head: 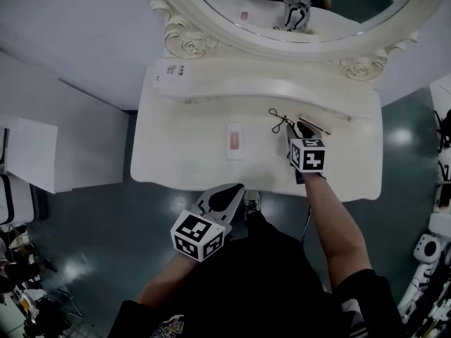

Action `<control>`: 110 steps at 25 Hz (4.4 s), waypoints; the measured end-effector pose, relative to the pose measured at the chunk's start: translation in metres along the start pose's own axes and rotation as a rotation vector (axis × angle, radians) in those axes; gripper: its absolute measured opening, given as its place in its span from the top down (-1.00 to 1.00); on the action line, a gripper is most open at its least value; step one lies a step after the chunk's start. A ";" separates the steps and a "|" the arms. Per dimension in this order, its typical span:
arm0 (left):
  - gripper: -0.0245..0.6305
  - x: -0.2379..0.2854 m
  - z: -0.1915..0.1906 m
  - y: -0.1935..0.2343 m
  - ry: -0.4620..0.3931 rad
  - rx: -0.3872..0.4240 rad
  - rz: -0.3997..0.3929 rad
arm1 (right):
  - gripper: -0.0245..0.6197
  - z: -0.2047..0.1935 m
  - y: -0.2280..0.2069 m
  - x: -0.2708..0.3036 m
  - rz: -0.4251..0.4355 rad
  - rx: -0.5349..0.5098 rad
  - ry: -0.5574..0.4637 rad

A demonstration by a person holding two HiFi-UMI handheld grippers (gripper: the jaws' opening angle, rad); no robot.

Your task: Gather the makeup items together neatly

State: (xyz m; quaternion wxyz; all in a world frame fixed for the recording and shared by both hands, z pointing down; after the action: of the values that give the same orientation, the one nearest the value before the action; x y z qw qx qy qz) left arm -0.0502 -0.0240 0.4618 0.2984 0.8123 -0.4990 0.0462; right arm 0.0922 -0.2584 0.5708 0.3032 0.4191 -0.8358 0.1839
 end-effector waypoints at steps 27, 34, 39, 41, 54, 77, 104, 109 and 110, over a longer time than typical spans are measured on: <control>0.90 -0.005 0.000 0.000 -0.006 -0.008 0.018 | 0.80 0.003 0.029 -0.012 0.047 0.066 -0.045; 0.90 -0.016 0.000 -0.001 0.001 0.006 -0.009 | 0.80 -0.017 0.048 -0.030 0.041 0.147 -0.046; 0.90 -0.025 -0.001 0.000 0.009 0.015 -0.026 | 0.80 -0.031 0.061 -0.039 0.030 0.184 -0.043; 0.90 -0.029 -0.001 0.000 0.011 0.019 -0.031 | 0.80 -0.034 0.065 -0.042 0.022 0.193 -0.044; 0.90 -0.045 -0.004 0.008 0.029 0.031 -0.052 | 0.80 -0.053 0.083 -0.047 -0.040 0.271 -0.053; 0.90 -0.065 -0.004 0.015 0.056 0.068 -0.108 | 0.61 -0.057 0.093 -0.071 -0.103 0.261 -0.102; 0.90 -0.133 -0.022 0.005 0.035 0.142 -0.262 | 0.83 -0.058 0.175 -0.223 -0.176 0.275 -0.336; 0.90 -0.137 -0.026 0.000 0.044 0.138 -0.295 | 0.83 -0.061 0.185 -0.242 -0.208 0.279 -0.357; 0.90 -0.137 -0.027 -0.002 0.046 0.142 -0.300 | 0.83 -0.062 0.186 -0.245 -0.212 0.278 -0.359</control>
State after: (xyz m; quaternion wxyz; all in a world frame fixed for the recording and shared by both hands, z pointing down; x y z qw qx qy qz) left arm -0.1111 0.0981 0.4315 0.2552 0.8955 -0.3606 0.0546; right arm 0.0770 0.0288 0.4449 0.1068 0.5681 -0.7944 0.1868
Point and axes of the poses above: the fingertips, and each gripper's own axes: x forward along the fingers, y to its left, z out of its top, the point moved 4 cm from there along -x, backward along the fingers, and after that the axes turned 2 degrees about -y, right-handed, at the moved point
